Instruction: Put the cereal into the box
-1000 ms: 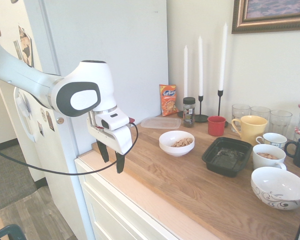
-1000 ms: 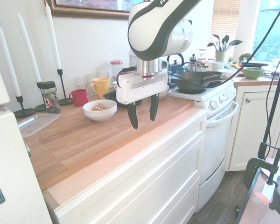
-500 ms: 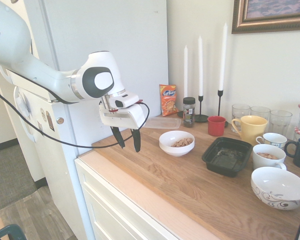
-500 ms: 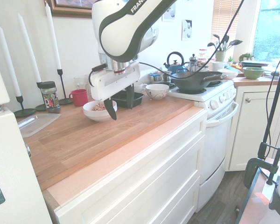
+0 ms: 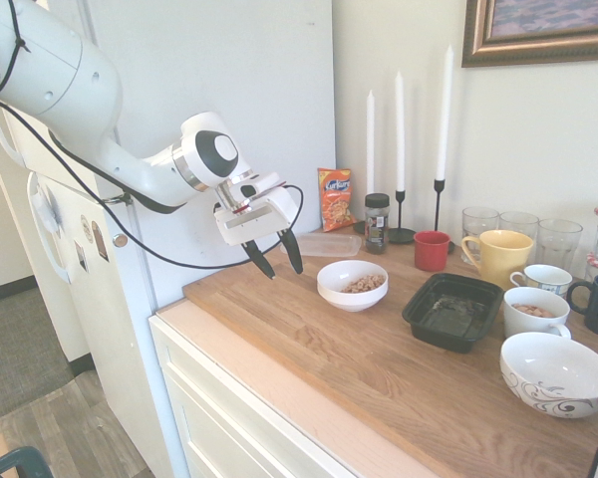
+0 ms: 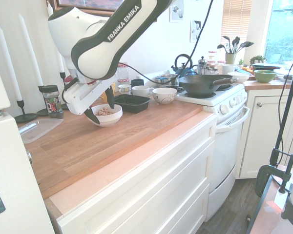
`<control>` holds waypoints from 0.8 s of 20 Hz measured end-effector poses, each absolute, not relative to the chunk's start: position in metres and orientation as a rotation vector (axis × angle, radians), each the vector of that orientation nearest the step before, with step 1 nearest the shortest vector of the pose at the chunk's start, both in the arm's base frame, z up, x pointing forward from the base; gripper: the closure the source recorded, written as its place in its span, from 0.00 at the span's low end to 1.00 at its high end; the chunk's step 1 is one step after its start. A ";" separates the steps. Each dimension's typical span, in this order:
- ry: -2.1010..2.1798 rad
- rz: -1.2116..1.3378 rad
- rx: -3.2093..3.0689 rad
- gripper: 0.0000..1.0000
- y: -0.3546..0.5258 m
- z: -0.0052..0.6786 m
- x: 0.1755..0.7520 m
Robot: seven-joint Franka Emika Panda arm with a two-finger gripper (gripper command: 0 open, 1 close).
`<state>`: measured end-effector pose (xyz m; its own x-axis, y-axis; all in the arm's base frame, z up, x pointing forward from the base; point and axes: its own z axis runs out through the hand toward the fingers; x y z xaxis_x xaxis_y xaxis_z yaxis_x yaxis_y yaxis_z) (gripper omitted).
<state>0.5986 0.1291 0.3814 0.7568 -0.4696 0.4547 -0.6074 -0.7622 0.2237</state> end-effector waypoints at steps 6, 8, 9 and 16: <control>-0.760 0.554 2.488 0.00 0.137 0.366 0.642; -0.754 0.558 2.473 0.00 0.139 0.359 0.654; -0.753 0.559 2.466 0.00 0.140 0.356 0.660; -0.752 0.554 2.404 0.00 0.129 0.325 0.701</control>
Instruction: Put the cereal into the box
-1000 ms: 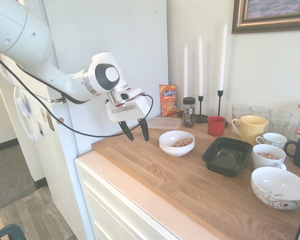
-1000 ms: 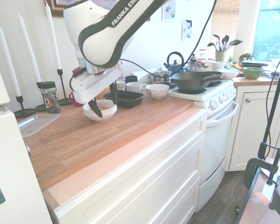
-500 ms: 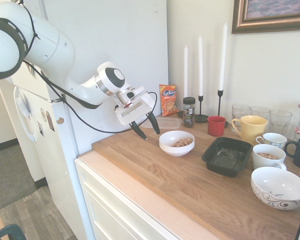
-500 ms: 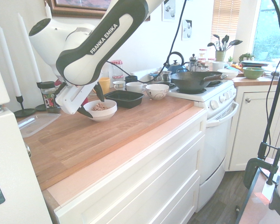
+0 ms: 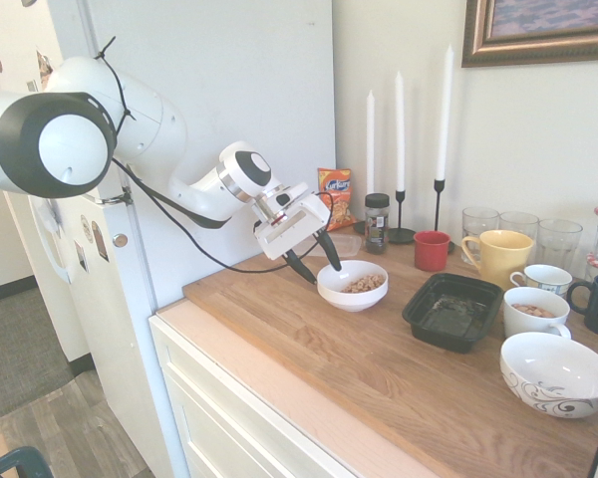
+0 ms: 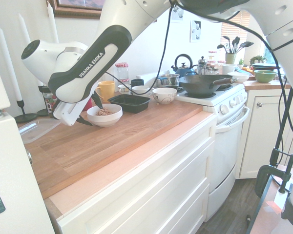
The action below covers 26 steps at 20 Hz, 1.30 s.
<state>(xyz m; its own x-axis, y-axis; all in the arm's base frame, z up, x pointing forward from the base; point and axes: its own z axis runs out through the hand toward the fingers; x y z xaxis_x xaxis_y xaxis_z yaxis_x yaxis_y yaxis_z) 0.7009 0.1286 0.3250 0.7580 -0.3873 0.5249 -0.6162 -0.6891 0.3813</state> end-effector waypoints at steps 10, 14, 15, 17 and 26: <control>-0.751 0.559 2.346 0.00 0.111 0.306 0.748; -0.756 0.538 2.304 1.00 0.101 0.302 0.757; -0.757 0.538 2.299 1.00 0.100 0.302 0.759; -0.758 0.534 2.295 1.00 0.100 0.302 0.761; -0.760 0.516 2.294 1.00 0.103 0.296 0.760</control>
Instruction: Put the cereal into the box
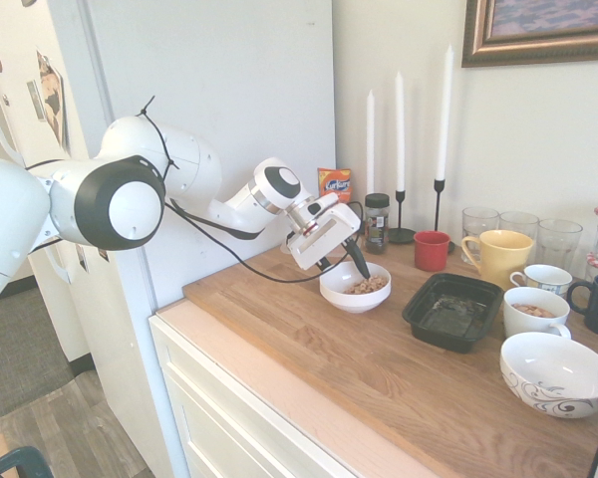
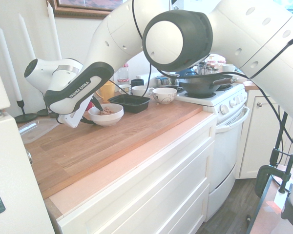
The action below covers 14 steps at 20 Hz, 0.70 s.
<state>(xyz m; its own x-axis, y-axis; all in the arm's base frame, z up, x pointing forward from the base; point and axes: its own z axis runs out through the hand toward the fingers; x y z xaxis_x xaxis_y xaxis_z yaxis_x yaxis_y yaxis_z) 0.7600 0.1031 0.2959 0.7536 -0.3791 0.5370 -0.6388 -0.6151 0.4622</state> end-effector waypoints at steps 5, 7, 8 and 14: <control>-0.759 0.507 2.289 1.00 0.101 0.291 0.759; -0.760 0.503 2.285 1.00 0.099 0.289 0.759; -0.761 0.501 2.283 1.00 0.097 0.288 0.759; -0.772 0.484 2.278 1.00 0.092 0.285 0.758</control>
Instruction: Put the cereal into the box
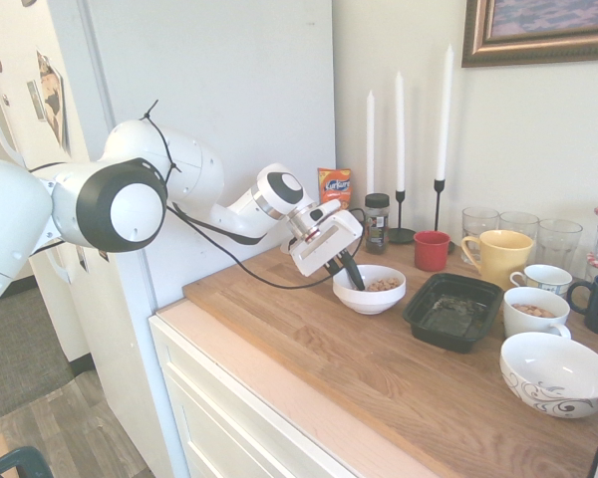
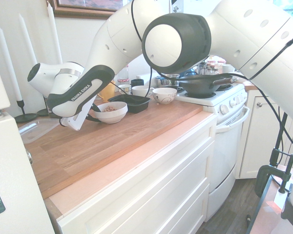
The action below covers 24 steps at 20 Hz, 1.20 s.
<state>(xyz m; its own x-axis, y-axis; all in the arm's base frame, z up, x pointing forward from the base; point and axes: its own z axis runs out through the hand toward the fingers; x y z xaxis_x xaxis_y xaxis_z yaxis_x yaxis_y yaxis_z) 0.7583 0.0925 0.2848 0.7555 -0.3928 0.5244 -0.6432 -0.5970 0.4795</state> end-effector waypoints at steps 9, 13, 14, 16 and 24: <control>-0.805 0.487 2.294 1.00 0.091 0.289 0.759; -0.868 0.506 2.354 1.00 0.096 0.309 0.761; -0.885 0.513 2.364 1.00 0.097 0.318 0.761; -0.916 0.534 2.378 1.00 0.095 0.340 0.762; -1.080 0.576 2.496 1.00 0.081 0.428 0.760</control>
